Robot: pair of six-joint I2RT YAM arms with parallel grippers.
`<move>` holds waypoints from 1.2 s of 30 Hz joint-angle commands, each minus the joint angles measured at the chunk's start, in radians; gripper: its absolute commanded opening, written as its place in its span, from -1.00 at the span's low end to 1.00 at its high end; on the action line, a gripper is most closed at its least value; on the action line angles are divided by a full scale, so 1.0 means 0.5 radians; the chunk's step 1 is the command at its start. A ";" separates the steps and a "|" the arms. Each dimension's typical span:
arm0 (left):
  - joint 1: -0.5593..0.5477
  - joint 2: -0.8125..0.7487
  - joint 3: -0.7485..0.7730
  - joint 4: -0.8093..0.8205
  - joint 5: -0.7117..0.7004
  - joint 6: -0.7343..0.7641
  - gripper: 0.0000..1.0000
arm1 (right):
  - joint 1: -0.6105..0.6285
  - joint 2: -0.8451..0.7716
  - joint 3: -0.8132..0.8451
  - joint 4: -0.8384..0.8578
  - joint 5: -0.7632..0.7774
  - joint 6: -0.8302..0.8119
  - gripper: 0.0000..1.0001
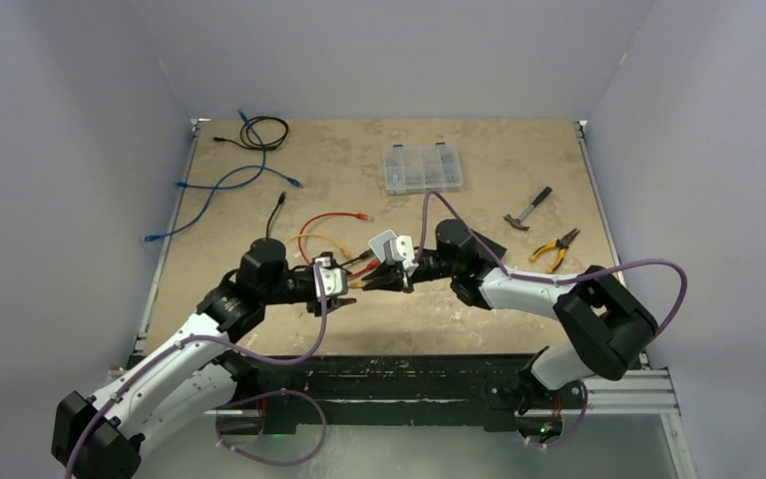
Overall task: Insert the plug into the switch port
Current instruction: Pick up the connector from the center of the board.
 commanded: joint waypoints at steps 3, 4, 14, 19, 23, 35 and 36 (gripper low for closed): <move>-0.010 0.054 -0.011 0.122 0.213 -0.089 0.00 | 0.001 -0.068 0.017 0.120 -0.159 -0.002 -1.00; -0.010 0.069 -0.002 0.115 0.227 -0.089 -0.02 | 0.001 -0.074 0.013 0.122 -0.172 -0.005 -1.00; -0.010 0.118 0.042 0.049 0.283 -0.072 -0.22 | 0.001 -0.128 -0.013 0.145 -0.201 -0.011 -1.00; -0.010 0.116 0.084 0.026 0.321 -0.091 -0.36 | 0.001 -0.129 -0.019 0.142 -0.201 -0.017 -1.00; -0.007 0.080 0.092 0.027 0.300 -0.107 -0.36 | 0.001 -0.131 -0.022 0.142 -0.198 -0.021 -1.00; -0.007 -0.048 0.044 0.130 0.225 -0.200 -0.26 | 0.001 -0.124 -0.022 0.141 -0.198 -0.027 -1.00; -0.007 -0.036 0.046 0.127 0.232 -0.198 -0.26 | 0.000 -0.125 -0.023 0.139 -0.198 -0.027 -1.00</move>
